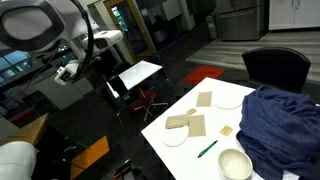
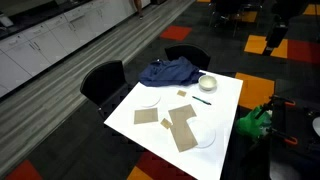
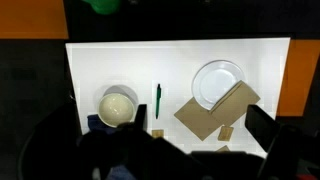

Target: Put the green pen in the white bowl

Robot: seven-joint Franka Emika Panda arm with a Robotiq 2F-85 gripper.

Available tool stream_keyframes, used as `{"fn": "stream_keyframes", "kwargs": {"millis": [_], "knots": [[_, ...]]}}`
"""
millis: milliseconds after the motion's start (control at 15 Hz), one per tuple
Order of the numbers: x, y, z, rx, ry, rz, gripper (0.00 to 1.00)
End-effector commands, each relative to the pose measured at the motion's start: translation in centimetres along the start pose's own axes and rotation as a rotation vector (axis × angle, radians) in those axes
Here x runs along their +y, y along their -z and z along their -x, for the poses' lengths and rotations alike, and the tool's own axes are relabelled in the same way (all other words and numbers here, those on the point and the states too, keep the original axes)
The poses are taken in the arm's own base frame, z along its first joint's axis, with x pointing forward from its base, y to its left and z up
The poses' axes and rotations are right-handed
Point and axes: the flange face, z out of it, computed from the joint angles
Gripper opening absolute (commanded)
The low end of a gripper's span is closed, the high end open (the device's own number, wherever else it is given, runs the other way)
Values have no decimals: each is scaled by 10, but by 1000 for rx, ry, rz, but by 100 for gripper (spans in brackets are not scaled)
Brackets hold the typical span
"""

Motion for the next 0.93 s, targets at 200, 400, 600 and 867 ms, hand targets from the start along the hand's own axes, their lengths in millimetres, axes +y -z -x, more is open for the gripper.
{"fn": "stream_keyframes", "kwargs": {"millis": [200, 400, 600, 867], "knots": [[0, 1, 0, -1, 0, 0, 100], [0, 1, 0, -1, 0, 0, 100], [-2, 0, -1, 5, 0, 8, 100], [-3, -11, -17, 31, 4, 14, 100]]}}
